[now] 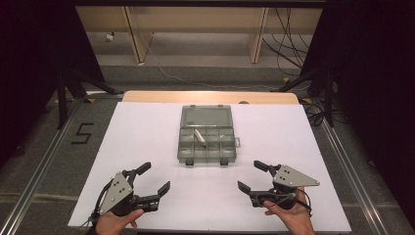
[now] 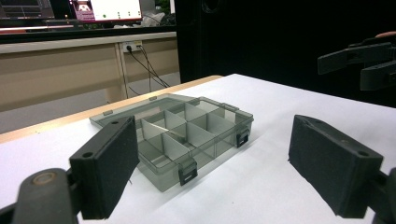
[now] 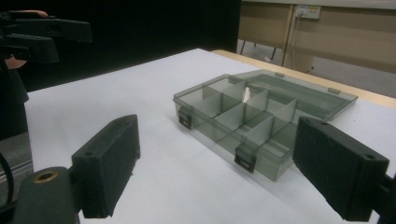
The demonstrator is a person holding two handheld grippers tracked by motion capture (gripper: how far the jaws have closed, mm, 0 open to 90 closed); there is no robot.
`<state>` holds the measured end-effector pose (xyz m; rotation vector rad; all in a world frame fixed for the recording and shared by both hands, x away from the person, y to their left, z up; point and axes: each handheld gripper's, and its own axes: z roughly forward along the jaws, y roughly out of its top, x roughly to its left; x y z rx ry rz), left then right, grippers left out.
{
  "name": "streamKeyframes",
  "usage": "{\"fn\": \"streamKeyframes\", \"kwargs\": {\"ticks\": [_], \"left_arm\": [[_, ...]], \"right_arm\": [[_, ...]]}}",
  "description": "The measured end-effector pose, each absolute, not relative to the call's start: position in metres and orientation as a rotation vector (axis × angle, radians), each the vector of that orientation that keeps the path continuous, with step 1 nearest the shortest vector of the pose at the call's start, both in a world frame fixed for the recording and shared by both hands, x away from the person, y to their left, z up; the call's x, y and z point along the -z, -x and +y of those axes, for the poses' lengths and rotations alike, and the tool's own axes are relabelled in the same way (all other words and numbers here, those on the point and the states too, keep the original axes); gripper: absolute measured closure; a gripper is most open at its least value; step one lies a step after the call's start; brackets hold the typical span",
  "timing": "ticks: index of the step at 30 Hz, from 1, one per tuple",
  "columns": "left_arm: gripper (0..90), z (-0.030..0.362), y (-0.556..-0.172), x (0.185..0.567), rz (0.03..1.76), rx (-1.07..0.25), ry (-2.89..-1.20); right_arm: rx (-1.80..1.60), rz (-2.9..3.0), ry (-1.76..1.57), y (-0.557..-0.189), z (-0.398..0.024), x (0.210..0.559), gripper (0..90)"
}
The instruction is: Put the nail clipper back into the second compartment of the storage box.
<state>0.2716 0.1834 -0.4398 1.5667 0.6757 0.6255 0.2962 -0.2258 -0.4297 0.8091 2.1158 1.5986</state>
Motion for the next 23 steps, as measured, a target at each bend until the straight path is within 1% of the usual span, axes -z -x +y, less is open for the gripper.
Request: {"fn": "streamKeyframes", "kwargs": {"ticks": [23], "left_arm": [[15.6, 0.1833, -0.2717, 0.4395, 0.676, -0.626, -1.566]], "right_arm": [[-1.594, 2.106, -0.768, -0.2981, -0.2206, 0.4320, 15.9]]}}
